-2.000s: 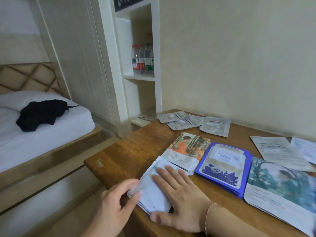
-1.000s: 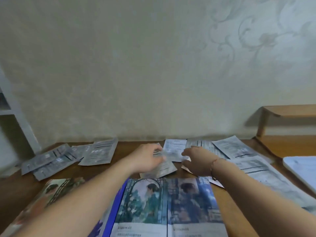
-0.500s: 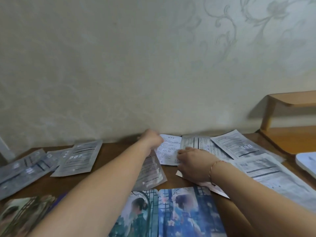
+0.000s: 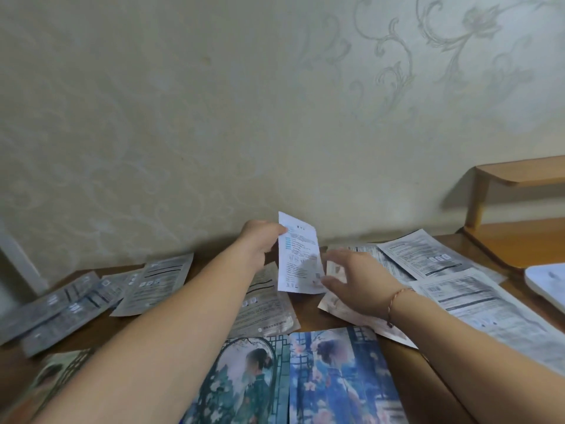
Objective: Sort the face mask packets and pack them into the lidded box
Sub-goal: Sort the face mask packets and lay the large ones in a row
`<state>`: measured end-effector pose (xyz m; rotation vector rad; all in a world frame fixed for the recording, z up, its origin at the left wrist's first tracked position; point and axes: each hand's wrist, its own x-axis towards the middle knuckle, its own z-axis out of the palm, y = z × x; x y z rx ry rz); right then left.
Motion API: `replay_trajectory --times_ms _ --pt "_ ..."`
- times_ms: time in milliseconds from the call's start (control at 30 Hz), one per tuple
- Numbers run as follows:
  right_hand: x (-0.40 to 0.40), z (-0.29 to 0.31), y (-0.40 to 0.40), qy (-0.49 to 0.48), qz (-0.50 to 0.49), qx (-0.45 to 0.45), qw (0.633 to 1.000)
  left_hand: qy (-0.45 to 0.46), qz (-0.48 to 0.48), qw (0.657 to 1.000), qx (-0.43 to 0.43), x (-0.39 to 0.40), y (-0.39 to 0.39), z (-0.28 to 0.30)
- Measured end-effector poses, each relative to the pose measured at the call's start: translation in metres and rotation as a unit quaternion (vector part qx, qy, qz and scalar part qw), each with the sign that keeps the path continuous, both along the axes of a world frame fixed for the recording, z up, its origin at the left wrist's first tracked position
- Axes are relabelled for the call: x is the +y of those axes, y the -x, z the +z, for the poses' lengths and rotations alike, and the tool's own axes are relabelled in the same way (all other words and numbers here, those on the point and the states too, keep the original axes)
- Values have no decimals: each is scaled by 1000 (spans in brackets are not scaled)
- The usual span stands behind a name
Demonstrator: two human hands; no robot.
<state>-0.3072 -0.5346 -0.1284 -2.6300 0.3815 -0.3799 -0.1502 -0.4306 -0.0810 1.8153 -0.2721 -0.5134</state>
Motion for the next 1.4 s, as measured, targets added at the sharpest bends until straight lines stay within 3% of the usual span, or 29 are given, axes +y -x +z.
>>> replay_trajectory --times_ms 67,133,333,400,433,500,567,633,733,833,933,1033,1133,1400 --pt "11 9 -1 -62 -34 -85 994 74 -15 994 79 14 7 9" --pt "27 18 -4 -102 -31 -106 989 112 -18 987 113 28 13 16" --pt "74 25 -13 -176 11 -131 976 164 -35 978 123 55 39 28" --pt "82 29 -9 -329 37 -176 927 188 -93 974 83 65 54 34" --pt "85 32 -6 -425 41 -204 881 177 -123 976 21 72 63 34" --pt "90 38 2 -599 39 -241 763 118 -117 967 -195 87 74 31" --pt "93 40 9 -679 45 -244 691 69 -34 931 -357 105 76 24" --pt "98 41 14 -705 55 -228 670 53 15 951 -305 124 79 22" --pt "111 43 17 -700 58 -221 677 93 -22 994 -59 151 85 22" --pt "129 45 19 -697 72 -213 680 115 -55 991 42 180 95 22" --pt "142 51 16 -687 59 -212 693 97 -32 994 29 221 102 21" --pt "164 54 6 -593 21 -187 783 79 11 997 14 284 106 19" --pt "215 52 -4 -477 68 -137 865 47 68 997 -7 355 120 15" --pt "364 22 -38 -274 188 -6 943 -98 226 965 -95 505 176 -19"
